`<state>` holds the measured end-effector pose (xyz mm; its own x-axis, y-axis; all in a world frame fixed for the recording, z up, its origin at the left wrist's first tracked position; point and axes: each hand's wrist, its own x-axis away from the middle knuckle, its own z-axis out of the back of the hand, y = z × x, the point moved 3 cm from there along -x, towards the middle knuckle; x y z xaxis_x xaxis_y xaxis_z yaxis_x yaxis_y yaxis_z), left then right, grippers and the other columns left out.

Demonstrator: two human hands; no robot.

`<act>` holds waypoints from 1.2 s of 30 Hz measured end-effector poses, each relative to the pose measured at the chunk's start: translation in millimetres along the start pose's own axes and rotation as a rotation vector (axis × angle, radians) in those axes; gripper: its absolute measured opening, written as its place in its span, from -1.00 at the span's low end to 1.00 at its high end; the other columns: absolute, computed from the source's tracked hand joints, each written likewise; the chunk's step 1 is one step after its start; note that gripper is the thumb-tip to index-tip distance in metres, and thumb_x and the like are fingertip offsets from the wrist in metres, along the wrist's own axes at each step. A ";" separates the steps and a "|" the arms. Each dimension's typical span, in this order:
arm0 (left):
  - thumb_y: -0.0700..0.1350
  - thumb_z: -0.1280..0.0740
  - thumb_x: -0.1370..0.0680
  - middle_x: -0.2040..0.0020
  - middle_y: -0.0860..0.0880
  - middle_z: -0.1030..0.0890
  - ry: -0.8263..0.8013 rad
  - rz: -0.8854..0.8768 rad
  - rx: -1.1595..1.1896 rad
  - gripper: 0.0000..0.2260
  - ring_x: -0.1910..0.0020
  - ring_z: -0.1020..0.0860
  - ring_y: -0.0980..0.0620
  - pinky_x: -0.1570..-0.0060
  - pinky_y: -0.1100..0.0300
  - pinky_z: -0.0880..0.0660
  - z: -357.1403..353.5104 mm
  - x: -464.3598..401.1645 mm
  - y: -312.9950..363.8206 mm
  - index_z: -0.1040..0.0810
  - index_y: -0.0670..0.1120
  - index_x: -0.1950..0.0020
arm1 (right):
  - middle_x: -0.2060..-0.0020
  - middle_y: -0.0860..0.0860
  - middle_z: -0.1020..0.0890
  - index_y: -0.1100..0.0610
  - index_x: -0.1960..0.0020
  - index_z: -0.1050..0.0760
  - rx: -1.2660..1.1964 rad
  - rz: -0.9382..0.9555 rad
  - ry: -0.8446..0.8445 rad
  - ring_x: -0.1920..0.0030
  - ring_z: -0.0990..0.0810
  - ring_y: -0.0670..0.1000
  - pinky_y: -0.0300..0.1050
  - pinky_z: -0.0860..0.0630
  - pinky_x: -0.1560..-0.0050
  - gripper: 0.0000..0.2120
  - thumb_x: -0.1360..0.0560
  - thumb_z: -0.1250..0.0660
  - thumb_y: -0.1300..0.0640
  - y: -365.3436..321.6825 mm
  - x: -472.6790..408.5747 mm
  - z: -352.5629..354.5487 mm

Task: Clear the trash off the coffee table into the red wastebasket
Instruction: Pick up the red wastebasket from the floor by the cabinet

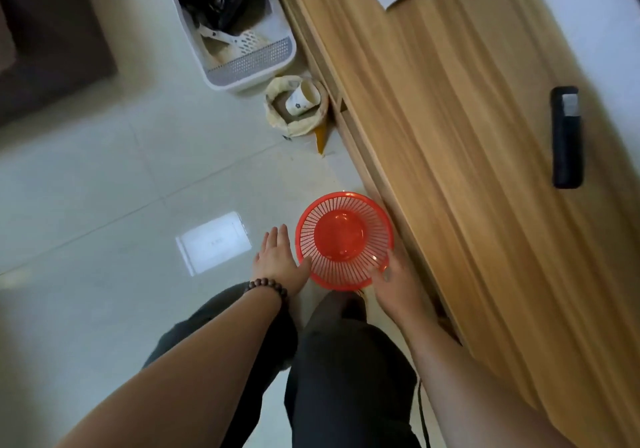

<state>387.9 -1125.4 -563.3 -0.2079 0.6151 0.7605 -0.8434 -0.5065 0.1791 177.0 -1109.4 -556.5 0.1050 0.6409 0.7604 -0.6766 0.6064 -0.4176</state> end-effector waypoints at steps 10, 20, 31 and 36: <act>-0.04 -0.39 -0.54 -0.34 -0.10 -0.55 -0.089 0.027 0.484 -0.41 -0.09 -0.59 -0.02 0.34 0.34 -0.47 -64.8 -98.7 -13.2 -0.23 -0.04 -0.51 | -0.22 0.00 -0.53 -0.09 -0.40 -0.24 -0.406 -0.166 0.097 -0.21 -0.52 0.04 0.03 -0.54 -0.09 -0.42 -0.46 -0.37 0.09 48.4 -92.4 -51.6; -0.07 -0.37 -0.52 -0.24 -0.15 -0.53 0.349 -0.090 0.324 -0.51 -0.11 -0.59 -0.18 0.09 0.09 -0.45 88.2 27.4 -22.2 -0.34 -0.06 -0.43 | -0.12 -0.10 -0.56 -0.14 -0.29 -0.35 -0.383 0.090 0.189 -0.13 -0.53 -0.08 -0.06 -0.53 -0.09 -0.60 -0.52 -0.29 0.16 -74.8 18.2 20.9; -0.12 -0.32 -0.56 -0.02 -0.13 -0.62 0.692 -0.104 0.564 -0.72 0.05 -0.60 -0.15 0.08 0.03 -0.55 296.0 253.7 -36.0 -0.50 -0.08 -0.26 | -0.09 0.00 -0.62 0.04 -0.34 -0.39 -0.191 0.504 0.267 -0.07 -0.57 0.00 -0.19 -0.42 -0.05 -0.58 -0.50 -0.22 0.27 -258.5 221.6 156.4; -0.20 -0.32 -0.52 0.11 -0.12 -0.61 0.880 -0.065 0.708 -0.70 0.15 -0.58 -0.15 0.12 -0.04 -0.56 340.7 326.3 -60.8 -0.52 -0.11 -0.26 | 0.01 -0.12 -0.56 0.01 -0.34 -0.39 -0.144 0.768 0.199 0.02 -0.50 -0.13 -0.33 -0.37 0.04 -0.57 -0.51 -0.20 0.28 -333.6 278.0 173.9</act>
<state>540.1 -1099.6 -113.4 -0.6860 0.7229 0.0827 -0.4537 -0.5138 0.7281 305.2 -1215.4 -119.3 -0.2144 0.9670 0.1373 -0.5137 0.0079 -0.8579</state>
